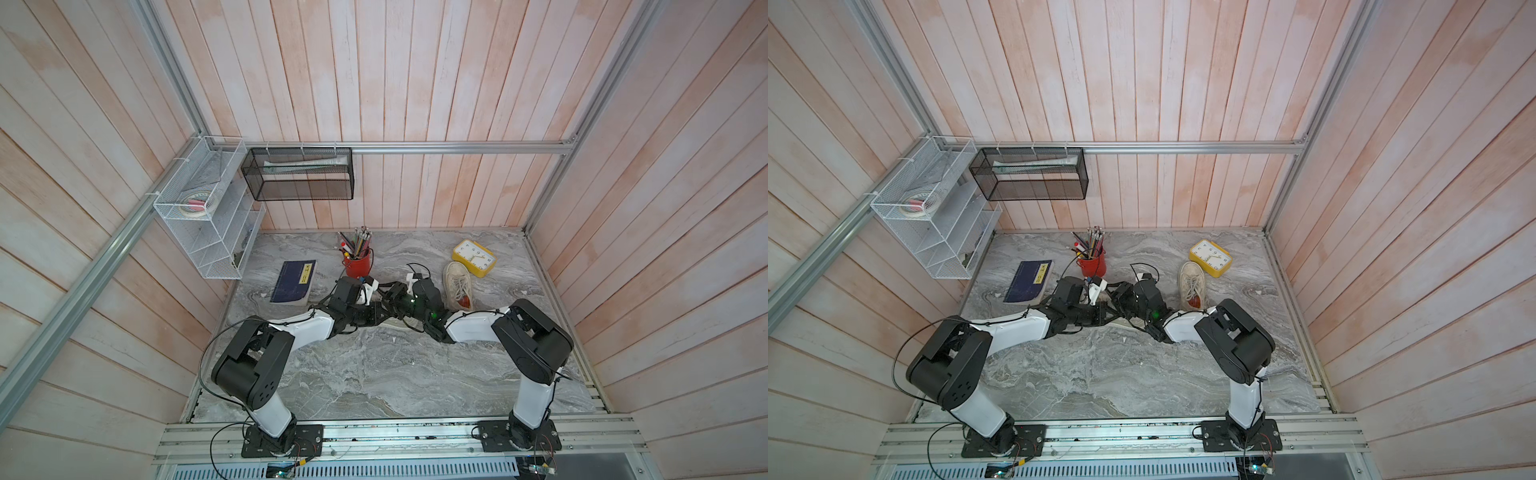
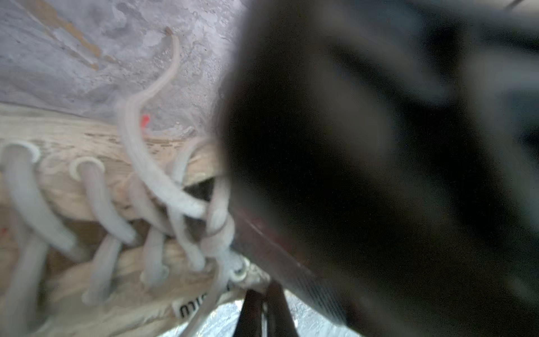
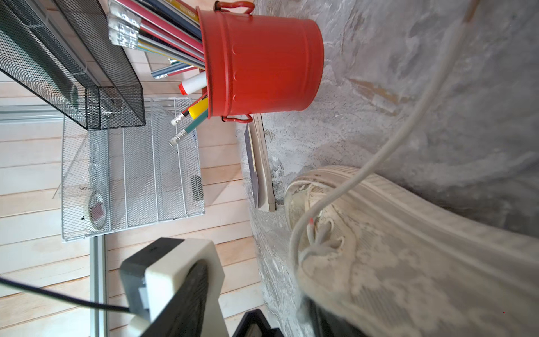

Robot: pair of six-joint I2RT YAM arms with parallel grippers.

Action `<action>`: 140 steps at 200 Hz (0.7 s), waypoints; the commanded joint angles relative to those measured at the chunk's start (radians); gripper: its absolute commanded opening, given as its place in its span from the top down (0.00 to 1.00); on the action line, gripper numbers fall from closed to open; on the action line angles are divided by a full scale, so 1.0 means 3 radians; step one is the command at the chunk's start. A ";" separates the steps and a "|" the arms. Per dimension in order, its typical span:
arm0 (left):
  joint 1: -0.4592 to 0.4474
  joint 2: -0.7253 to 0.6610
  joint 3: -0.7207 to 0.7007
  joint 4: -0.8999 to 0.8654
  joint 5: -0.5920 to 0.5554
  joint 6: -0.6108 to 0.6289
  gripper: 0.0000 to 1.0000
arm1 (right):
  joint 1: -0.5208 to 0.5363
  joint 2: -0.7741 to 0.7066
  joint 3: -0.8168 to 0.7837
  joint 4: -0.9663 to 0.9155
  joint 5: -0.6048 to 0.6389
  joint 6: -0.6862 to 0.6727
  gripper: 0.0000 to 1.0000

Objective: Remove the insole from the shoe
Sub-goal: Untie the shoelace on the shoe.

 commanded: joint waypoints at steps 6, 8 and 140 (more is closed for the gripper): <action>-0.0107 -0.0145 0.0089 -0.0314 0.0553 0.0423 0.65 | -0.0094 -0.0071 -0.0070 -0.0004 -0.0093 -0.0143 0.45; -0.0105 -0.0168 0.0079 -0.0320 0.0547 0.0434 0.63 | -0.0095 -0.0073 -0.0082 -0.0006 -0.0092 -0.0143 0.45; 0.0881 -0.0695 0.0275 -0.1106 -0.1044 -0.0203 0.36 | -0.0127 -0.0055 -0.0017 -0.0102 -0.0545 -0.0651 0.50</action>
